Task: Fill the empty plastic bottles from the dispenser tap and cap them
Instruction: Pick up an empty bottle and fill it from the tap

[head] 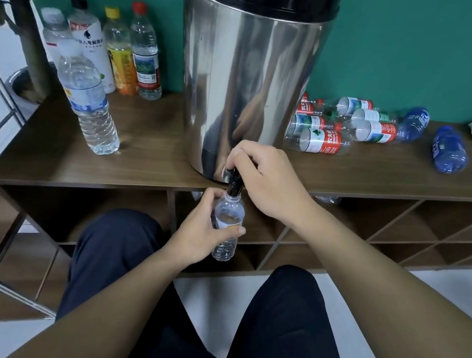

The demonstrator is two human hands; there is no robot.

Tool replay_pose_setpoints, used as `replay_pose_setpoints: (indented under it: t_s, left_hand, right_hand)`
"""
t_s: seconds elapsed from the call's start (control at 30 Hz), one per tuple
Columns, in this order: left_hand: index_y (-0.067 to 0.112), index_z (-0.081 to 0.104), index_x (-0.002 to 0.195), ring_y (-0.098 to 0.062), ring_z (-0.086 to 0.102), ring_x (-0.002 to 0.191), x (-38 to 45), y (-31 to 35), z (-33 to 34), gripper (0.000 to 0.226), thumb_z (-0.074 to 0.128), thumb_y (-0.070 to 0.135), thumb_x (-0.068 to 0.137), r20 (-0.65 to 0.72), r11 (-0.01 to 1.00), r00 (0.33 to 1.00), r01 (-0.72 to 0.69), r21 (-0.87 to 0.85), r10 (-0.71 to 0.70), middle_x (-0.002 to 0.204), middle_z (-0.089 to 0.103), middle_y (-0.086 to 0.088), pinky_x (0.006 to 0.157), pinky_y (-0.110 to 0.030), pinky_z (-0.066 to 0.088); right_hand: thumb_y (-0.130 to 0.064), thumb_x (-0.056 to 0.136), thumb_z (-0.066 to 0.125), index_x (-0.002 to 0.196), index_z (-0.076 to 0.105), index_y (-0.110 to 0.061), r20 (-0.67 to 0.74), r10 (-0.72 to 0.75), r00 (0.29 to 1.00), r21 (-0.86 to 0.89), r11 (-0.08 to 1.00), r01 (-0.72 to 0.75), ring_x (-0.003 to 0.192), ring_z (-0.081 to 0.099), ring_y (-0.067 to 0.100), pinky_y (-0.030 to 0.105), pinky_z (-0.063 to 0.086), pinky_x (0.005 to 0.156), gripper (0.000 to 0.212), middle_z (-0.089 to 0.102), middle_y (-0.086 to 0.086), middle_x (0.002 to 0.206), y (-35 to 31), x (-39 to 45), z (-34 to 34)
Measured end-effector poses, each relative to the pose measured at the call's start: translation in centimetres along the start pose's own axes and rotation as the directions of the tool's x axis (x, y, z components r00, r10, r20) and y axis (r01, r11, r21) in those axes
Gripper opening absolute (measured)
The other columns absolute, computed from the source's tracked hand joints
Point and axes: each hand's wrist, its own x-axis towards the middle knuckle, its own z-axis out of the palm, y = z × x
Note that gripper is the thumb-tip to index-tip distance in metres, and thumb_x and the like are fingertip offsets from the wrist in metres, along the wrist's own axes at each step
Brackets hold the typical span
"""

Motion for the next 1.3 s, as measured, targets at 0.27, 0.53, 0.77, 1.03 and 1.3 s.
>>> replay_pose_setpoints:
  t_s: [0.27,0.53,0.77,1.03,1.3]
  left_hand:
    - [0.023,0.066,0.133,0.0,0.073,0.109,-0.2,0.8,0.0,0.056,0.097,0.015,0.087,-0.036,0.999,0.999,0.003,0.051,-0.001,0.114,0.075,0.023,0.092,-0.007,0.048]
    - [0.024,0.068,0.136,0.001,0.073,0.111,-0.4,1.3,-0.2,0.058,0.097,0.016,0.087,-0.051,0.999,0.999,0.008,0.048,-0.006,0.117,0.075,0.025,0.094,-0.008,0.049]
    - [0.024,0.069,0.134,0.0,0.074,0.109,-0.8,1.6,-0.3,0.055,0.096,0.014,0.087,-0.054,0.999,0.999,0.012,0.038,-0.01,0.116,0.077,0.023,0.092,-0.008,0.05]
    - [0.03,0.067,0.136,0.001,0.074,0.112,-1.0,1.9,-0.5,0.058,0.097,0.021,0.087,-0.053,0.998,0.998,0.024,0.053,-0.021,0.119,0.077,0.023,0.093,-0.01,0.052]
    - [0.032,0.067,0.136,-0.001,0.074,0.113,-0.9,1.8,-0.5,0.059,0.098,0.022,0.087,-0.069,0.998,0.997,0.042,0.048,-0.038,0.12,0.079,0.018,0.102,-0.024,0.055]
  right_hand:
    - [-0.017,0.117,0.043,0.096,0.071,-0.017,-0.028,0.095,0.995,0.267,0.96,-0.084,0.072,0.057,0.002,0.022,0.046,0.071,0.035,0.068,-0.018,0.08,1.8,-0.5,0.1]
    - [-0.019,0.116,0.052,0.097,0.075,-0.014,0.001,0.274,0.962,0.495,0.835,-0.239,0.063,0.043,0.013,0.025,0.036,0.058,0.03,0.048,-0.007,0.065,3.4,-1.6,1.8]
    - [-0.023,0.112,0.057,0.09,0.067,-0.015,-0.005,0.366,0.93,0.595,0.749,-0.292,0.056,0.031,0.014,0.036,0.025,0.057,0.026,0.036,-0.008,0.059,2.6,-1.5,3.1]
    - [-0.026,0.112,0.058,0.092,0.067,-0.014,-0.003,0.358,0.934,0.61,0.741,-0.282,0.057,0.032,0.014,0.035,0.027,0.056,0.025,0.037,-0.005,0.061,2.9,-1.4,3.2]
    - [-0.025,0.111,0.059,0.093,0.066,-0.01,-0.007,0.337,0.941,0.626,0.735,-0.259,0.058,0.031,0.016,0.038,0.026,0.056,0.025,0.035,0.0,0.063,3.4,-1.4,3.5]
